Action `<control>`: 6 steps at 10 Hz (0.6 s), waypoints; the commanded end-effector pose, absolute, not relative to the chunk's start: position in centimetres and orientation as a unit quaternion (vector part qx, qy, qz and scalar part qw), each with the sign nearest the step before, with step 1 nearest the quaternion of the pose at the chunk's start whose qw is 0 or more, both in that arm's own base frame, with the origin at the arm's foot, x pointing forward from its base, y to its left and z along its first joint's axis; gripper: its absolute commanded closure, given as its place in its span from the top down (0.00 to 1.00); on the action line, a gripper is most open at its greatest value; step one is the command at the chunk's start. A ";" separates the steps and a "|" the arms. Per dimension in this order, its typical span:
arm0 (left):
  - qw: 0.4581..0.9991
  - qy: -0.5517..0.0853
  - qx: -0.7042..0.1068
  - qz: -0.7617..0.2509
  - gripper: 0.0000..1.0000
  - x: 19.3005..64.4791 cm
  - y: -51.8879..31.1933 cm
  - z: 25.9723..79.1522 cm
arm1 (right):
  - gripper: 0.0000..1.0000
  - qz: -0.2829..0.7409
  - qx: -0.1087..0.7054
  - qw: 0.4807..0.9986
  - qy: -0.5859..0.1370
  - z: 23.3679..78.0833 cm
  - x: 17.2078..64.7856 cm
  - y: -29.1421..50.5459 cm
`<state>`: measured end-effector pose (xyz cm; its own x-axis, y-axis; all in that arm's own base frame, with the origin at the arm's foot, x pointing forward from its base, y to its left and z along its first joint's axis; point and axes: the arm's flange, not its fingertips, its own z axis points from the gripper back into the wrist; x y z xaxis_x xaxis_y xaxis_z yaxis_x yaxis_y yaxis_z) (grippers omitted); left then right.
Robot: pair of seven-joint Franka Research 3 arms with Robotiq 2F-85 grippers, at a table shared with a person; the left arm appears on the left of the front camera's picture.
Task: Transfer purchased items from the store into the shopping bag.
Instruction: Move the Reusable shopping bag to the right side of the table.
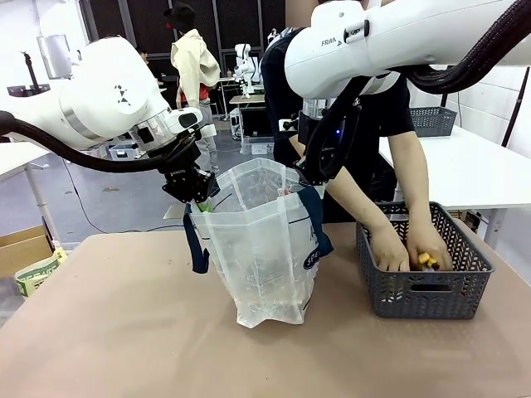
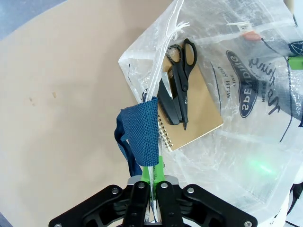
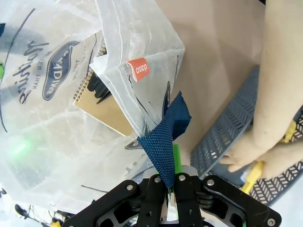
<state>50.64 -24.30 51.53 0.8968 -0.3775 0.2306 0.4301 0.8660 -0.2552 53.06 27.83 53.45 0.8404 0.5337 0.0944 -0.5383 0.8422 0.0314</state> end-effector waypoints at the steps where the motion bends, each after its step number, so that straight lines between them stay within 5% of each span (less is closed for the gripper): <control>1: 0.963 -0.092 -0.151 -0.204 0.00 50.4 -24.2 51.4 | 0.00 0.277 0.029 0.960 -0.040 53.4 53.0 27.8; 6: 0.963 -0.092 -0.151 -0.204 0.00 50.4 -24.2 51.4 | 0.00 0.277 0.029 0.960 -0.040 53.4 53.0 27.8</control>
<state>50.64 -24.30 51.53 0.8968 -0.3775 0.2306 0.4301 0.8660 -0.2552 53.06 27.83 53.45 0.8404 0.5337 0.0944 -0.5383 0.8422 0.0314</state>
